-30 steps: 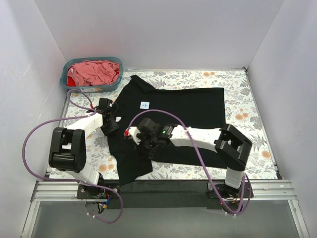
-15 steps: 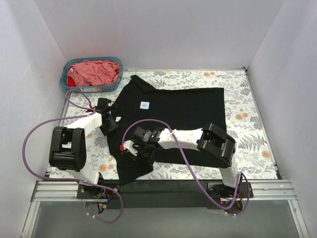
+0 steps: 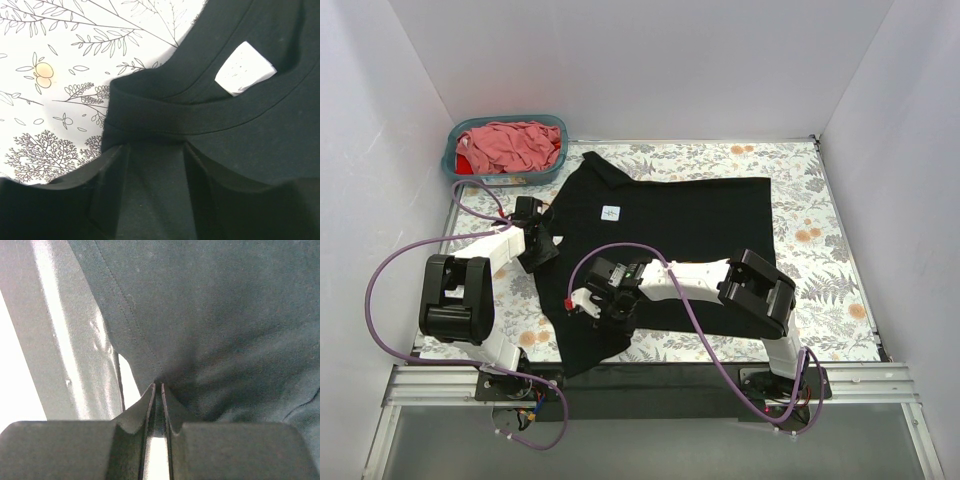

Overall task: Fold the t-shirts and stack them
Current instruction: Flatten the tshirt out

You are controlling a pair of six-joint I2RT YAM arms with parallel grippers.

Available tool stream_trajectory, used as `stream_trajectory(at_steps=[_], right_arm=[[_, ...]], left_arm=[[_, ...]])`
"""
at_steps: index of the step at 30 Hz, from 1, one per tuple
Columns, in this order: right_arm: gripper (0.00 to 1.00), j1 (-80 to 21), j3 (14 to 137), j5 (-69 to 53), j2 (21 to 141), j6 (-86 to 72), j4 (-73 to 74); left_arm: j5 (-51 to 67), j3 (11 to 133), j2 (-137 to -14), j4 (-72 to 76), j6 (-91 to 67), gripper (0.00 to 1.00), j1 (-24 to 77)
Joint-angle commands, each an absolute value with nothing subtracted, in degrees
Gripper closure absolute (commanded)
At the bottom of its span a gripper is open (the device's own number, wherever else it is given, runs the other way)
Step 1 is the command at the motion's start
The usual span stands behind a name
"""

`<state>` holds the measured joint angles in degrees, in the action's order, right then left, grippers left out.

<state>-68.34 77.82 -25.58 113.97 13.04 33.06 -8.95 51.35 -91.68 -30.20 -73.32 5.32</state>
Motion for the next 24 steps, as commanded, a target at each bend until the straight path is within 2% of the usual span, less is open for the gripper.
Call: stream_trajectory(at_steps=[1,7,9,10,12,13,16,21,24], right_arm=[[0.85,-69.34,76.38,-25.67,113.21,14.94,40.16],[0.82,-69.26,79.36,-25.14,109.79,13.98,41.22],[0.73,-69.17,81.82,-22.87,108.29,13.10,41.13],[0.65,-68.56,82.44,-21.63,106.89,12.75,41.13],[0.57,-67.24,83.32,-18.30,105.56,11.35,41.22],[0.52,-64.89,83.06,-17.32,104.25,10.73,41.22],[0.46,-57.61,80.08,-13.63,101.43,8.18,40.78],[0.44,-44.23,74.45,-4.76,97.31,3.26,39.29],[0.44,-34.30,70.76,-3.60,95.37,-1.56,36.39]], left_arm=[[-14.06,50.89,-91.68,-32.16,-72.42,0.52,4.13],[-13.63,53.26,-89.83,-34.54,-72.25,0.39,4.13],[-12.57,54.22,-88.60,-35.50,-72.33,0.35,4.13],[-11.70,55.10,-87.98,-35.77,-72.42,0.34,4.22],[-10.38,56.07,-86.75,-36.65,-72.42,0.31,4.39],[-9.33,57.38,-86.40,-37.09,-72.51,0.30,4.57],[-8.35,59.84,-85.61,-38.32,-72.86,0.29,6.32],[-9.84,63.98,-87.88,-38.58,-72.60,0.28,12.38],[-10.89,66.79,-92.89,-38.85,-72.33,0.28,14.50]])
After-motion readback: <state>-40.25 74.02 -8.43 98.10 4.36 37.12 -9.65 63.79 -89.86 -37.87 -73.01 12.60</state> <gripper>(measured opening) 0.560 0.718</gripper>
